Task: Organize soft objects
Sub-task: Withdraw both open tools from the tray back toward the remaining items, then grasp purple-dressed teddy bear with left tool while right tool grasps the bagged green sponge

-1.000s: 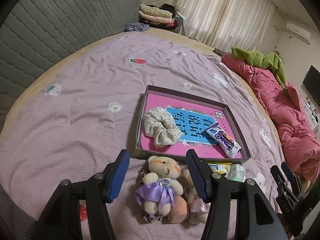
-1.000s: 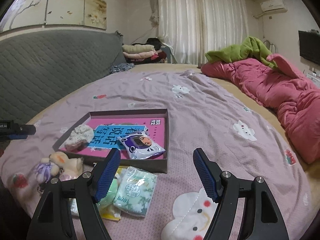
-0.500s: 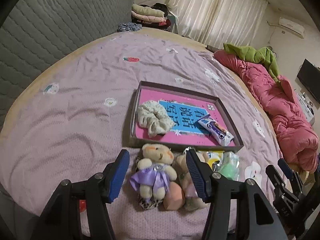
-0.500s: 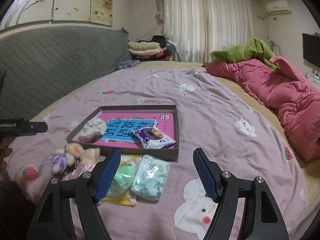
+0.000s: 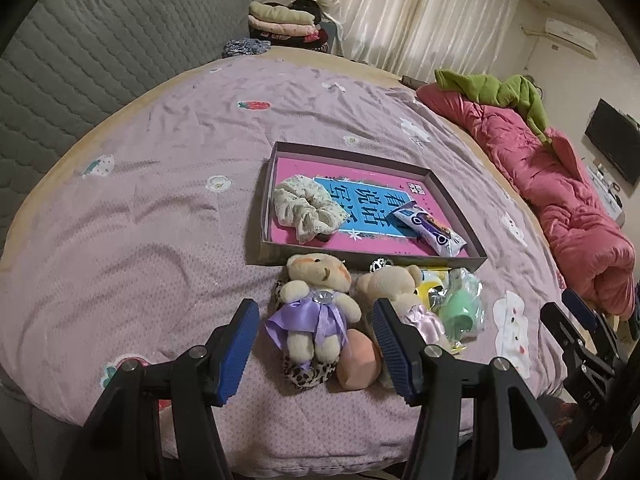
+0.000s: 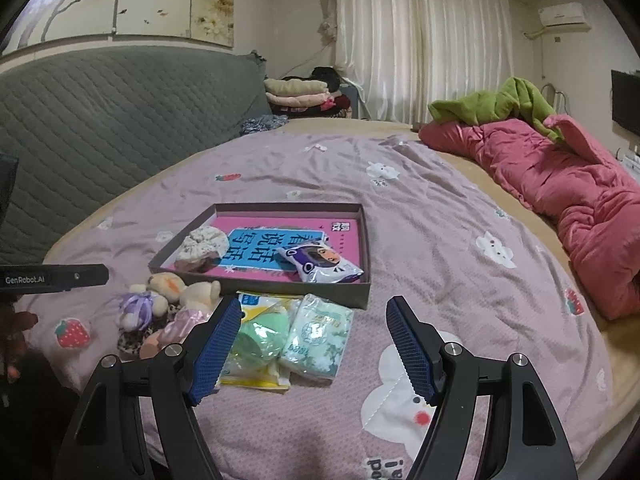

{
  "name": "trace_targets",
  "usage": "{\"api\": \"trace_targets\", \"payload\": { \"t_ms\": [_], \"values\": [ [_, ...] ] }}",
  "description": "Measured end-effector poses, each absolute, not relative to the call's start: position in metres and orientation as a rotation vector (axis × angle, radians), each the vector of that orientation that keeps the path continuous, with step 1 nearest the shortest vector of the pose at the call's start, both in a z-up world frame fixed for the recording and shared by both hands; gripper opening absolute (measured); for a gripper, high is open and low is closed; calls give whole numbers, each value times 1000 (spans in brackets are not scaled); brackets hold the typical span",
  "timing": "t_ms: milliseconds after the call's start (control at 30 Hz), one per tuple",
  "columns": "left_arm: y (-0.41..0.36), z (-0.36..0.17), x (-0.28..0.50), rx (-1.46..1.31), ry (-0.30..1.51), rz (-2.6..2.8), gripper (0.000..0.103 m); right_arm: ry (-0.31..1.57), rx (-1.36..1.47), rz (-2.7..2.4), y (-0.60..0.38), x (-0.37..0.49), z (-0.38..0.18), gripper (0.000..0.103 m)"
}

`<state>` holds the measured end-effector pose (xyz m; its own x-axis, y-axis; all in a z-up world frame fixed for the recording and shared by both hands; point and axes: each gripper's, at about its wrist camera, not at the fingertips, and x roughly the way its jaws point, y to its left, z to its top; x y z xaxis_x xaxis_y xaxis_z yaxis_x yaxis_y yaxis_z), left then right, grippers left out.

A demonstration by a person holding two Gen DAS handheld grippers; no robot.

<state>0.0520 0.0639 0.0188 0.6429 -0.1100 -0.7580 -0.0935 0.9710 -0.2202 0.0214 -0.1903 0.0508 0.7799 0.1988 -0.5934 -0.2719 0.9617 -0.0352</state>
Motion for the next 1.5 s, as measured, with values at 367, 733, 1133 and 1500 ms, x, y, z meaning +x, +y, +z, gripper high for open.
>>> {"api": "trace_targets", "payload": {
  "t_ms": [367,733,1133,1500],
  "values": [
    [65,9,51,-260,902,-25,59,668,-121,302,-176,20,38,76],
    [57,-4,56,-251,937,-31,59,712,-127,336,-165,22,20,76],
    [51,-23,70,-244,983,-24,59,756,-102,340,-164,41,0,76],
    [52,-35,82,-249,1003,-12,59,814,-80,336,-160,68,-20,76]
  ]
}}
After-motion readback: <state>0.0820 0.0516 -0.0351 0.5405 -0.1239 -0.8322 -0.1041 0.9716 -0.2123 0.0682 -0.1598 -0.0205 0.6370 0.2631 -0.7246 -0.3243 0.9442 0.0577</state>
